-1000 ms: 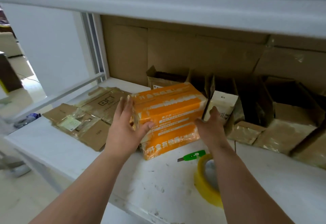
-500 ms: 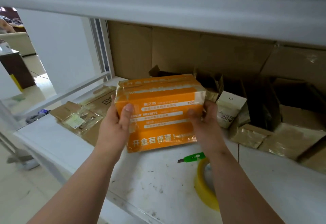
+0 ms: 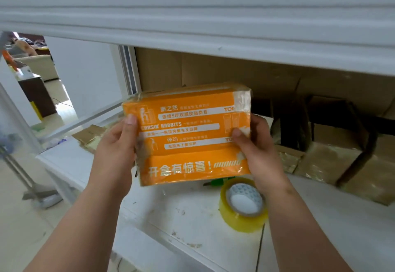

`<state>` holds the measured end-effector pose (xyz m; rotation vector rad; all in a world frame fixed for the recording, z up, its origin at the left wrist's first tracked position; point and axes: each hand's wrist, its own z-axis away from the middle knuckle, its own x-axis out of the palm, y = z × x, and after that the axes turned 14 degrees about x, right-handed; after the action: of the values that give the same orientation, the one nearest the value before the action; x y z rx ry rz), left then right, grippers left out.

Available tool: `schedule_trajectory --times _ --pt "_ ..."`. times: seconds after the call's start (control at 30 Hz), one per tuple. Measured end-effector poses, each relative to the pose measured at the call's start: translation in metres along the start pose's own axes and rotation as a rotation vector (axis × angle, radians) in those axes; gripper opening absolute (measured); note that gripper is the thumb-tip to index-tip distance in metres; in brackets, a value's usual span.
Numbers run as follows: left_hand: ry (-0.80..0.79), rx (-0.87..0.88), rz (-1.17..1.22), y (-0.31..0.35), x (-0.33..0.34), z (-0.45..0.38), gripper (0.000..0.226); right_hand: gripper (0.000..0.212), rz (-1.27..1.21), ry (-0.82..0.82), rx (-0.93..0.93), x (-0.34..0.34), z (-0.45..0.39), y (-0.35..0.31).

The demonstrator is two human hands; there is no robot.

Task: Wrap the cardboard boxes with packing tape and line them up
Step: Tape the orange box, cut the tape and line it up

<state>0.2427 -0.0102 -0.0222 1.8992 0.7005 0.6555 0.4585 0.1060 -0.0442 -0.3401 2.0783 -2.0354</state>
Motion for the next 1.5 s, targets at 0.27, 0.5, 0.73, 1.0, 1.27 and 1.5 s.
schedule_trajectory --times 0.27,0.5,0.73,1.0,1.27,1.5 --pt "-0.387 0.011 0.119 0.025 0.009 0.028 0.027 0.03 -0.023 0.205 0.211 -0.056 0.065 -0.006" --pt "-0.714 -0.172 0.275 0.047 0.018 0.053 0.046 0.033 -0.327 0.256 0.349 -0.102 0.163 -0.007" --pt "-0.715 -0.379 0.58 0.029 0.04 0.101 0.036 0.034 -0.412 0.463 0.341 -0.133 0.23 0.021" --pt "-0.877 -0.197 0.319 0.022 0.123 0.165 0.063 0.057 -0.168 0.46 0.308 -0.187 0.27 0.043" --pt "-0.775 -0.234 0.316 0.006 0.24 0.238 0.033 0.061 -0.297 0.452 0.248 -0.301 0.291 0.062" --pt "-0.902 -0.214 0.16 -0.008 0.303 0.28 0.049 0.097 -0.157 0.462 0.269 -0.363 0.292 0.068"
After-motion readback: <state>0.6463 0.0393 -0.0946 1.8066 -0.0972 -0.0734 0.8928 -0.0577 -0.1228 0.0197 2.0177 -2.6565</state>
